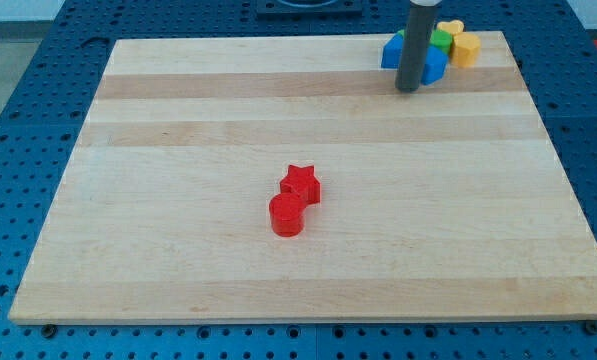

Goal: Slide the red circle along with red star towards center

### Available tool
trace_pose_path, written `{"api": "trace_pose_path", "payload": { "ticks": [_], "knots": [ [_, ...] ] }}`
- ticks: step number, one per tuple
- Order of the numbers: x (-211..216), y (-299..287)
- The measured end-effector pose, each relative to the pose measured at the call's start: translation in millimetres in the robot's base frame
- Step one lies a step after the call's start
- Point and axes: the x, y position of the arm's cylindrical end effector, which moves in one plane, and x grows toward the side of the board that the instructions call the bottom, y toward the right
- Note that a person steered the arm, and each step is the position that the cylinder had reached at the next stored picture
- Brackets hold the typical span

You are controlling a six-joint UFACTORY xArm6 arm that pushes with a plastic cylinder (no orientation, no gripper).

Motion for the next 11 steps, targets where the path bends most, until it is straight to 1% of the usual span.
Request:
{"api": "trace_pose_path", "payload": {
  "ticks": [1, 2, 3, 4, 5, 6, 7, 8, 9, 10, 11],
  "knots": [
    [49, 4],
    [113, 5],
    [197, -9],
    [271, -58],
    [306, -128],
    [301, -181],
    [282, -212],
    [255, -204],
    [221, -178],
    [190, -165],
    [193, -165]
  ]
}}
